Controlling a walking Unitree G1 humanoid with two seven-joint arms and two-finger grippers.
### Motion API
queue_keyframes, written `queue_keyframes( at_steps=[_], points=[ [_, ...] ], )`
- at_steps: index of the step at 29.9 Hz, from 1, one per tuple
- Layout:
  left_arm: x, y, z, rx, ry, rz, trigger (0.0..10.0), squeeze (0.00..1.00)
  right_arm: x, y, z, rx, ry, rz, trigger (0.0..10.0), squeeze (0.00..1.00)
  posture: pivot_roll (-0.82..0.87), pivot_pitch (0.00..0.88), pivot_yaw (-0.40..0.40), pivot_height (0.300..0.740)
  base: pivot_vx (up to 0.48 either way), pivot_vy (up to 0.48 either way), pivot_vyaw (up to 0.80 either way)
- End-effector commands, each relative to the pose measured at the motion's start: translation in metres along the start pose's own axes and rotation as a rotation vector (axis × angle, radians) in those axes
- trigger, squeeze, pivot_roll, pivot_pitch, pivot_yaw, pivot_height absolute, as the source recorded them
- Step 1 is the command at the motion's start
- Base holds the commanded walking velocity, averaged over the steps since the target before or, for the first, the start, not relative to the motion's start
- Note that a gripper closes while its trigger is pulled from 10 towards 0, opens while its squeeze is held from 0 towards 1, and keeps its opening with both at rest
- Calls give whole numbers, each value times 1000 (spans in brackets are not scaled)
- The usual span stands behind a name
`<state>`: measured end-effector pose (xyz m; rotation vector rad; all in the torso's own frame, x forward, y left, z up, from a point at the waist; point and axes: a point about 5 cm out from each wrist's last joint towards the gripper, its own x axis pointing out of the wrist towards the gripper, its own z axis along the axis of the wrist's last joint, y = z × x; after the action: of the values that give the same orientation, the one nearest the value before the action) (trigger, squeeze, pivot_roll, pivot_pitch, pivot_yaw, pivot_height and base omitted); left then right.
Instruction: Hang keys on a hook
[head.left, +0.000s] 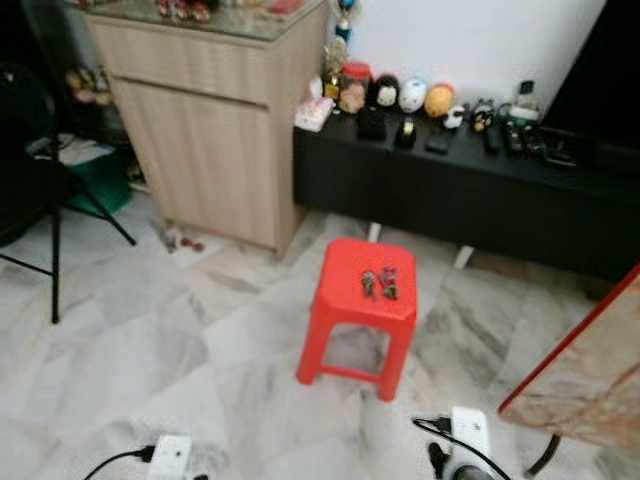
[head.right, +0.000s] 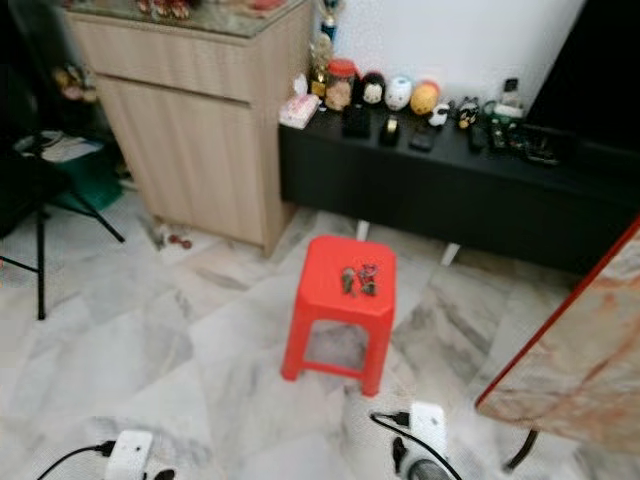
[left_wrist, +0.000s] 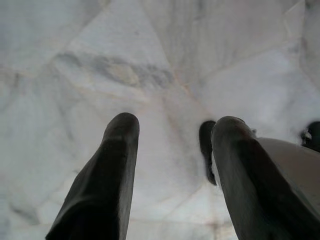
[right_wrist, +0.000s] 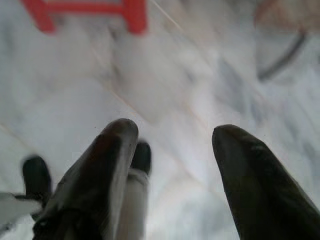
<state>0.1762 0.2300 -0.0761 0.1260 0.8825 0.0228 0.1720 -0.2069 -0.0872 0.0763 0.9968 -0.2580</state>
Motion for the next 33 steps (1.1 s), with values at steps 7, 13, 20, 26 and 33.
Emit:
queue_keyframes(
  at_steps=[7,13,20,26,33],
  points=[
    [0,-7,-4,16,25,-25,10000,0,0,0,1,47,-4,15,10000,0,118,33,-45,740,0,287,0],
    [0,-8,-4,13,23,-22,10000,0,0,-1,1,44,-3,19,10000,0,124,17,-46,740,0,239,0],
    [-1,-5,-6,-25,21,-9,10000,0,0,2,-1,48,-1,25,10000,0,132,1,-27,740,0,0,0],
    [-1,2,-5,-88,9,2,10000,0,-1,9,-4,64,8,33,10000,0,135,0,-2,740,0,0,0],
    [-1,6,-3,-95,9,15,10000,0,-1,13,-7,77,14,38,10000,0,128,0,11,740,0,0,0]
  ],
)
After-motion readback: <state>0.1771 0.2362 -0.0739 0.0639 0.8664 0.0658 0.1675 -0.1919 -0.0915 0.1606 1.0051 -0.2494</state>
